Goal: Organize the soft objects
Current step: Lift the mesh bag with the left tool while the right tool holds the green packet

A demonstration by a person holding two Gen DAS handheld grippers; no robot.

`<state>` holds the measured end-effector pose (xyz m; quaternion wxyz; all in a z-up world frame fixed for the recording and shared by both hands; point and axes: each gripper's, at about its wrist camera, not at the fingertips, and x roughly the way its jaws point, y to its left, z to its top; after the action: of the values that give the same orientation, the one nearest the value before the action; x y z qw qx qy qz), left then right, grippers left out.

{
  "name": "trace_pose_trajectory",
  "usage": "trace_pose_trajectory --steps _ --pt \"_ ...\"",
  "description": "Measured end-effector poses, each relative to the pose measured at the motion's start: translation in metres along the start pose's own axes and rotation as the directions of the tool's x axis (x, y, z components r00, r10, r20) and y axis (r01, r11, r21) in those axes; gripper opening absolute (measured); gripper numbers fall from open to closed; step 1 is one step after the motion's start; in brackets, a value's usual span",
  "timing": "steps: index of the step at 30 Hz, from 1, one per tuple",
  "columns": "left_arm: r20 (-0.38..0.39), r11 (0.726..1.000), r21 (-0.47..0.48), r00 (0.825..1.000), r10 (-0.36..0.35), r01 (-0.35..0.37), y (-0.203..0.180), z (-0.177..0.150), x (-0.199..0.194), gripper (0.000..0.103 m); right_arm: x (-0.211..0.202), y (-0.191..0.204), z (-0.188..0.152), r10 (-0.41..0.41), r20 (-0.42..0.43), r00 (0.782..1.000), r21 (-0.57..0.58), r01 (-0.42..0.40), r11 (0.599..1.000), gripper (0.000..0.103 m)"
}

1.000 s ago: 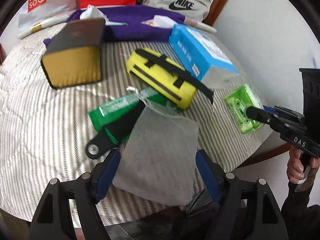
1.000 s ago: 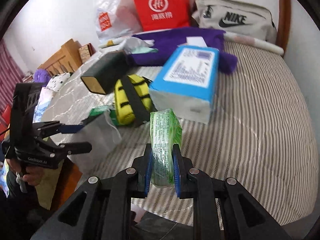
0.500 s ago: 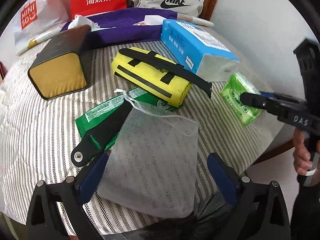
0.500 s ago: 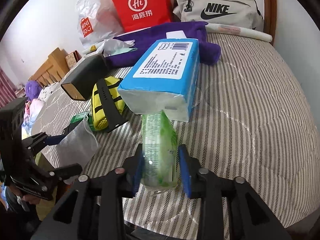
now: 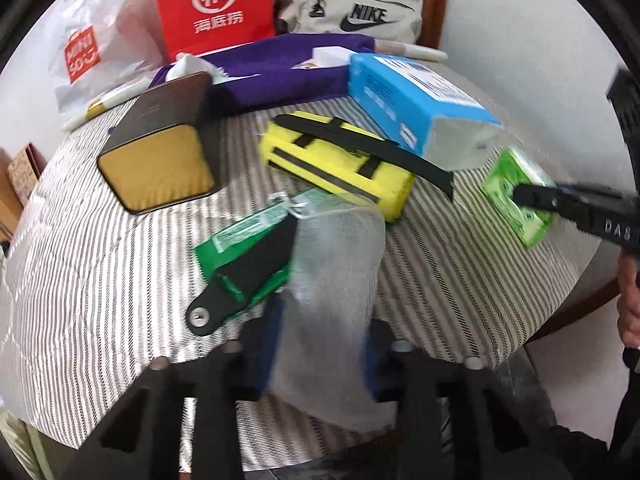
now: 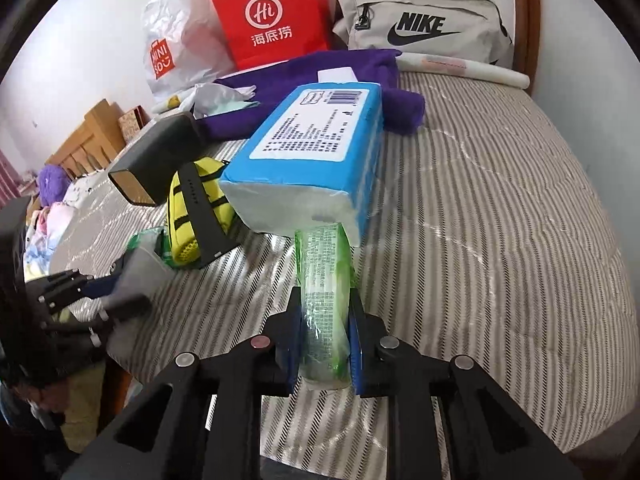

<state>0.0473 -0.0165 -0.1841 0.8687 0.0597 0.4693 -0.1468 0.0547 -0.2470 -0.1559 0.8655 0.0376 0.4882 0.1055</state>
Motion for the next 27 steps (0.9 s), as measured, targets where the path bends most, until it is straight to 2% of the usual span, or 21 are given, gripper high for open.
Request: trace_pose_trajectory --steps 1,2,4,6,10,12,15,19,27 --pt "0.0 1.0 -0.016 1.0 -0.012 0.012 0.005 0.0 0.0 0.014 0.0 0.0 0.0 -0.001 -0.001 1.0 0.0 0.001 1.0 0.019" --pt "0.0 0.999 -0.04 0.999 -0.035 0.035 0.012 0.0 -0.002 0.012 0.0 0.0 0.0 -0.005 -0.001 1.0 -0.002 0.005 1.0 0.02" --pt "0.012 0.995 -0.08 0.998 -0.064 0.065 0.024 -0.002 -0.009 0.01 0.001 0.002 0.0 -0.006 -0.008 1.0 -0.005 0.006 1.0 0.021" --pt "0.027 0.993 -0.103 0.998 -0.061 0.064 0.032 -0.004 -0.015 0.01 0.001 0.005 -0.001 -0.006 -0.011 1.0 -0.009 0.006 1.0 0.022" --pt "0.056 0.986 -0.155 0.997 -0.045 0.053 0.053 -0.005 -0.025 0.01 0.001 0.014 -0.005 0.002 -0.009 1.0 -0.039 -0.002 0.999 0.023" --pt "0.058 0.982 -0.187 0.998 -0.015 0.026 0.064 -0.005 -0.026 0.01 0.002 0.016 -0.008 -0.001 -0.002 1.0 -0.038 0.001 0.999 0.023" --pt "0.039 0.972 -0.232 0.999 0.034 -0.024 0.078 -0.005 -0.022 0.01 0.002 0.014 -0.01 0.005 0.004 1.0 -0.014 -0.005 1.0 0.023" --pt "0.005 0.965 -0.258 0.998 0.061 -0.058 0.09 -0.003 -0.011 0.01 0.003 0.01 -0.01 0.004 -0.009 1.0 0.005 -0.004 1.0 0.024" --pt "-0.02 0.96 -0.275 0.999 0.051 -0.054 0.093 -0.003 -0.005 0.01 0.003 0.011 -0.008 -0.002 -0.031 1.0 0.006 0.002 1.0 0.023"
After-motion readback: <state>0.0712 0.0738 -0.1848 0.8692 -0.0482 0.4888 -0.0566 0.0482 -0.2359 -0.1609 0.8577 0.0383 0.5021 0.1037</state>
